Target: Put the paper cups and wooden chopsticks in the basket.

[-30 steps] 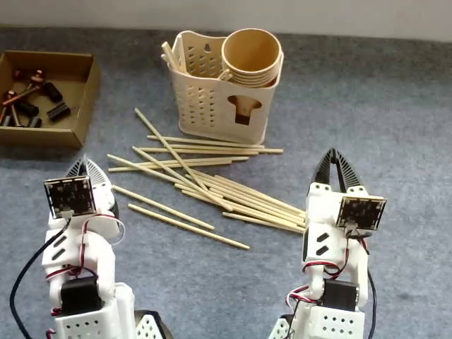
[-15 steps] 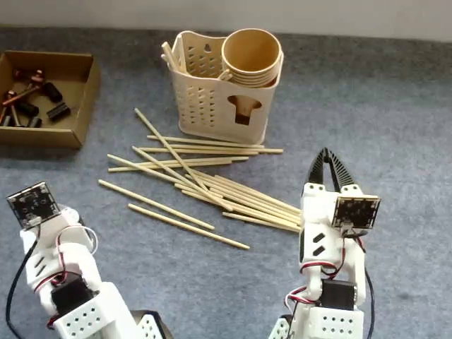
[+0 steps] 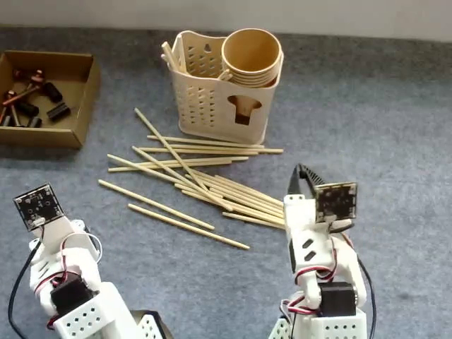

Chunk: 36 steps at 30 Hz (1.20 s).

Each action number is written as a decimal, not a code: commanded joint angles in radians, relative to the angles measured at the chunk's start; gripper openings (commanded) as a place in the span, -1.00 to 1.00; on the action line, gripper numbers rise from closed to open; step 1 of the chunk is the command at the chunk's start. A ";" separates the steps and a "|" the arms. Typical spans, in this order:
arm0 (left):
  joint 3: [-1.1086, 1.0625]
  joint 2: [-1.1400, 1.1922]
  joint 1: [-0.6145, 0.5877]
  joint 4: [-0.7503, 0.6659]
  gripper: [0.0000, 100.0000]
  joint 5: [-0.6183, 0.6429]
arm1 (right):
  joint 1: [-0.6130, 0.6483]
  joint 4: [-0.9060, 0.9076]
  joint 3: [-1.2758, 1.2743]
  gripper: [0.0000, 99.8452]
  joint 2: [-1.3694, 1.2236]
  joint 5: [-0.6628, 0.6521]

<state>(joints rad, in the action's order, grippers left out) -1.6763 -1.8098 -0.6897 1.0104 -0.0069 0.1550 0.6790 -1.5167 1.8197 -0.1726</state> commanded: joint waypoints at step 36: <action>-0.019 0.001 -0.015 0.003 -0.99 -0.006 | 0.320 0.401 0.673 -0.83 -1.187 -0.146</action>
<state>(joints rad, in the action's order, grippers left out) -1.6763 -1.8098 -0.6912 1.0104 -0.0069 0.4634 1.0579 -0.9122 0.6935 -0.3092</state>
